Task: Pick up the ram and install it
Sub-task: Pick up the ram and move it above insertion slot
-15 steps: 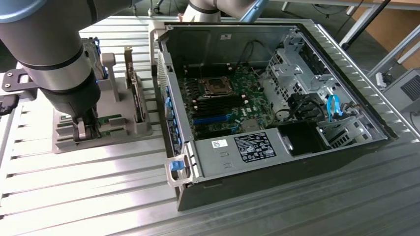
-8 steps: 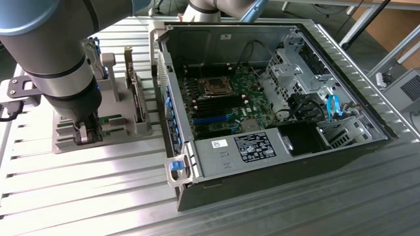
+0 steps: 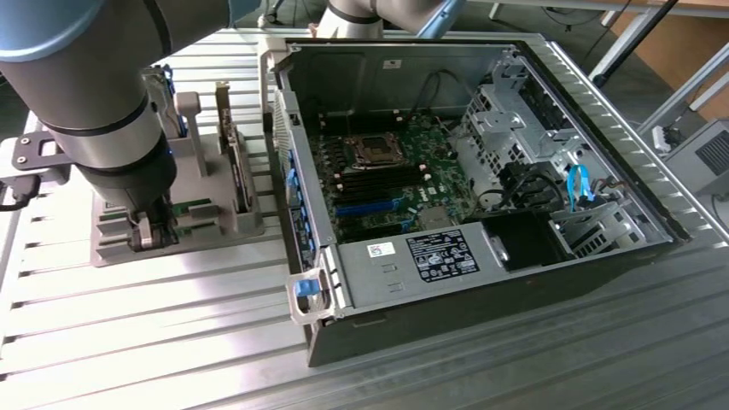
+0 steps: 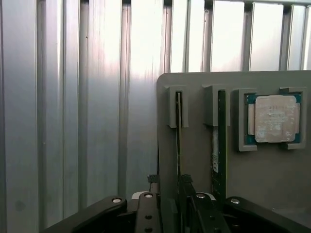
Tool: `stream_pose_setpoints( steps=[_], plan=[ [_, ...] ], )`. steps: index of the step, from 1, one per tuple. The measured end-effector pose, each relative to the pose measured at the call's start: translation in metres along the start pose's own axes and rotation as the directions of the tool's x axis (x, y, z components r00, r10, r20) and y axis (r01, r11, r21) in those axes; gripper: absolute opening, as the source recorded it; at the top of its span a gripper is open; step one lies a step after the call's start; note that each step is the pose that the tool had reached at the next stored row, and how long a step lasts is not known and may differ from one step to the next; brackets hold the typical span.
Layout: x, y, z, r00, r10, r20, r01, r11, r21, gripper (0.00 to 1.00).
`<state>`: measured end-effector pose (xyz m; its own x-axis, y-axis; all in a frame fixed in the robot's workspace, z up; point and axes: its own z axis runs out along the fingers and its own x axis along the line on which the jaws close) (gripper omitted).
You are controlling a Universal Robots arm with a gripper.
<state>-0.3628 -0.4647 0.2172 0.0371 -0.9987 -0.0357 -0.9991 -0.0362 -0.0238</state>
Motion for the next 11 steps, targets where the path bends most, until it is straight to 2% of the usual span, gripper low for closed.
stream_pose_setpoints(
  steps=[1,3,7,9,11],
  plan=[
    [-0.0002,0.0000,-0.0079,1.0000,0.000,-0.0011,0.000,1.0000,-0.0007,0.29],
    [-0.0003,0.0000,-0.0110,1.0000,0.000,-0.0007,0.000,1.0000,-0.0002,0.29],
    [-0.0002,0.0001,-0.0112,1.0000,0.000,-0.0008,0.000,1.0000,-0.0004,0.29],
    [-0.0003,0.0018,-0.0110,0.9997,-0.026,-0.0001,0.026,0.9997,-0.0012,0.29],
    [-0.0006,0.0020,-0.0106,0.9996,-0.029,-0.0001,0.029,0.9996,-0.0014,0.29]
  ],
)
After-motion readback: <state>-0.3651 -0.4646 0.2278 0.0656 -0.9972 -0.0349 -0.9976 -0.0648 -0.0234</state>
